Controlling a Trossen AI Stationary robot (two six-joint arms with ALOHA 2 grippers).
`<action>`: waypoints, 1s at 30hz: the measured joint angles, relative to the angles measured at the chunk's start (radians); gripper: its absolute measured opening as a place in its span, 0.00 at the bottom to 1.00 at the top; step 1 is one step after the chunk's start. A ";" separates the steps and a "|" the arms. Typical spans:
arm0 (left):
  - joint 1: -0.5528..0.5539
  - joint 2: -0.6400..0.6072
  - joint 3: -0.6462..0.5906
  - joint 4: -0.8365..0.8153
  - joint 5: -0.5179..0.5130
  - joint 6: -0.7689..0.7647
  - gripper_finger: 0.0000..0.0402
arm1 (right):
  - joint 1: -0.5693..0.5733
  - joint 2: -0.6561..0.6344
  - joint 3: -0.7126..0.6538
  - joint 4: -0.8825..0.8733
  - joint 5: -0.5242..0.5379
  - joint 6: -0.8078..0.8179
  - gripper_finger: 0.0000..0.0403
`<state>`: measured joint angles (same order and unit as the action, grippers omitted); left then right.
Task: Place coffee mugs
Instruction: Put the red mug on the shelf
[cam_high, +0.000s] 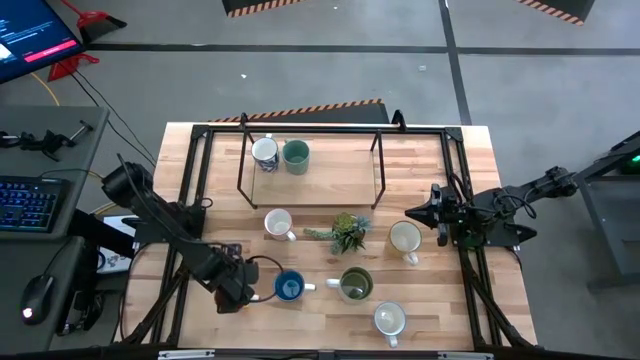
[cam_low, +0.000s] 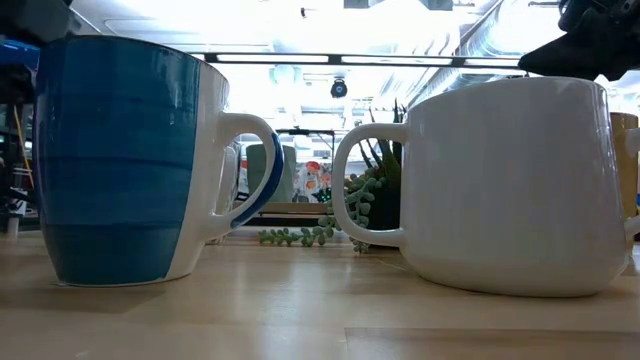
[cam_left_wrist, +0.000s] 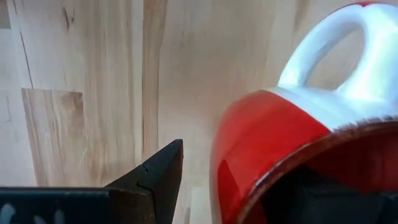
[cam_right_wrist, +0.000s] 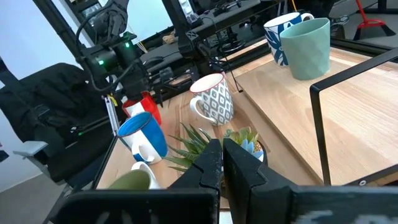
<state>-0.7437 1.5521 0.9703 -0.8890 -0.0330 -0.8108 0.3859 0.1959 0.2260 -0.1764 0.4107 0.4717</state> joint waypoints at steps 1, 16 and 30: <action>0.000 0.004 0.000 0.003 0.001 0.000 0.43 | 0.000 0.000 0.000 0.000 0.000 0.000 0.00; 0.000 0.005 -0.001 0.021 0.055 -0.072 0.03 | 0.000 0.000 0.000 0.000 0.001 0.000 0.00; 0.005 -0.250 0.117 -0.142 -0.049 -0.212 0.02 | 0.000 0.000 0.000 -0.026 0.008 0.000 0.00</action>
<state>-0.7389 1.3024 1.0869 -1.0307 -0.0815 -1.0232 0.3859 0.1958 0.2264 -0.2027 0.4183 0.4717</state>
